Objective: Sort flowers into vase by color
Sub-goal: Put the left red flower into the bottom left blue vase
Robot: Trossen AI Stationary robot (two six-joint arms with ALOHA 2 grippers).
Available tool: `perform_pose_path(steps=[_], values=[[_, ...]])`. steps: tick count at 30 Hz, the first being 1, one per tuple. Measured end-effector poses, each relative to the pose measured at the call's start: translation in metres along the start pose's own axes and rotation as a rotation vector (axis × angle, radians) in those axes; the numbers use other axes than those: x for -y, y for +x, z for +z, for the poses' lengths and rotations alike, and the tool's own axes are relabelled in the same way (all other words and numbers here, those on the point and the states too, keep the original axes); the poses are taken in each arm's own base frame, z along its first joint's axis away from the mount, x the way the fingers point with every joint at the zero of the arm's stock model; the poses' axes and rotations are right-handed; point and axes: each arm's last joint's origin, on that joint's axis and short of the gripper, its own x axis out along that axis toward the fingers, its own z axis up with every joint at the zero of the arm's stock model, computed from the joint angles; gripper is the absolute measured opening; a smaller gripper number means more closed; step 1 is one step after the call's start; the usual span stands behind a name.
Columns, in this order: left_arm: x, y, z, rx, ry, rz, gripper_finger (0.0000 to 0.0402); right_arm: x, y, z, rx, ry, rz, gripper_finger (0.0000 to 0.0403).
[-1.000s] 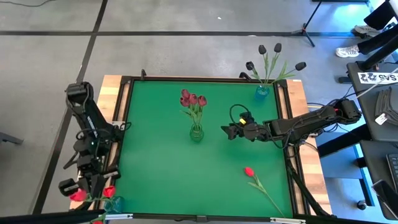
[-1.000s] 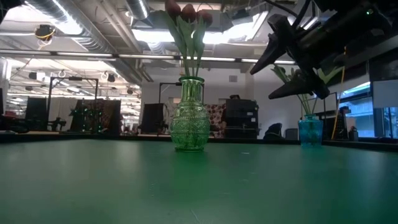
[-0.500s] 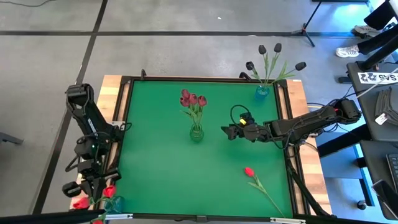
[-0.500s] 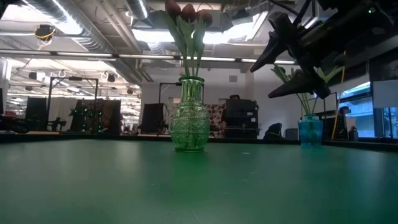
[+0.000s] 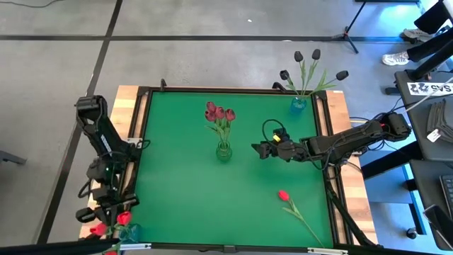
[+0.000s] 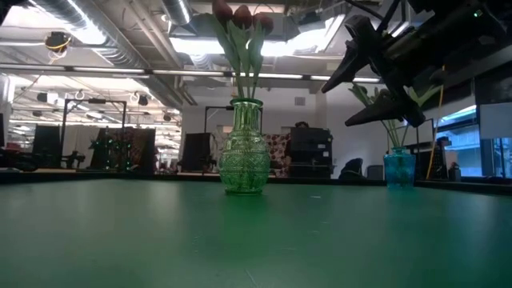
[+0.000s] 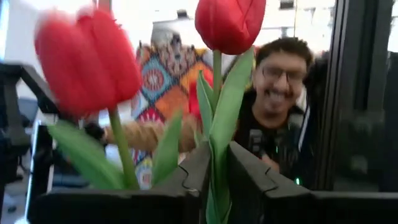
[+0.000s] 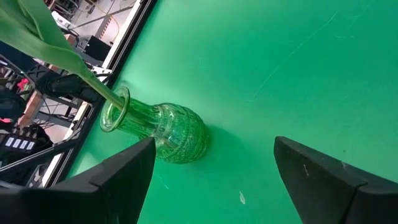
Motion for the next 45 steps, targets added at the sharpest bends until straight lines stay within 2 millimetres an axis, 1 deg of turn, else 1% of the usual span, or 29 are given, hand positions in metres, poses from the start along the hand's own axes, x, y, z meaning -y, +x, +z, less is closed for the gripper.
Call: perform_pose_path(steps=[2, 11, 16, 20, 25, 30, 34, 37, 39, 41, 45], values=[[0.002, -0.001, -0.004, -0.040, 0.000, -0.007, 0.0056, 0.000, 0.000, 0.000, 0.000, 0.000, 0.000, 0.0328], [0.010, -0.003, -0.005, -0.060, -0.006, -0.031, 0.0102, 0.000, 0.000, 0.000, 0.009, -0.001, -0.004, 0.0328], [0.017, -0.007, -0.004, -0.083, -0.013, 0.023, 0.0124, 0.001, 0.000, 0.001, 0.048, -0.067, -0.019, 0.0328], [0.022, -0.013, 0.001, -0.108, -0.016, 0.063, 0.0140, 0.001, 0.000, 0.002, 0.057, -0.106, -0.024, 0.0328], [0.025, -0.022, 0.003, -0.192, -0.063, 0.107, 0.0154, 0.001, 0.000, 0.002, 0.056, -0.138, -0.025, 0.0328], [0.024, -0.028, 0.004, -0.256, -0.165, 0.123, 0.0157, 0.001, 0.000, 0.001, 0.053, -0.165, -0.033, 0.0328], [0.021, -0.033, 0.002, -0.306, -0.141, 0.174, 0.0157, 0.002, 0.000, 0.002, 0.073, -0.172, -0.050, 0.0328], [0.017, -0.038, -0.004, -0.368, -0.121, 0.265, 0.0157, 0.003, 0.003, 0.000, 0.079, -0.180, -0.064, 0.0328], [0.015, -0.041, -0.009, -0.418, -0.138, 0.294, 0.0157, 0.005, 0.006, -0.003, 0.071, -0.190, -0.078, 0.0328], [0.014, -0.045, -0.012, -0.449, -0.188, 0.318, 0.0151, 0.008, 0.011, -0.007, 0.049, -0.212, -0.096, 0.0328], [0.013, -0.047, -0.007, -0.437, -0.258, 0.300, 0.0125, 0.013, 0.021, -0.015, 0.026, -0.254, -0.132, 0.0328]])
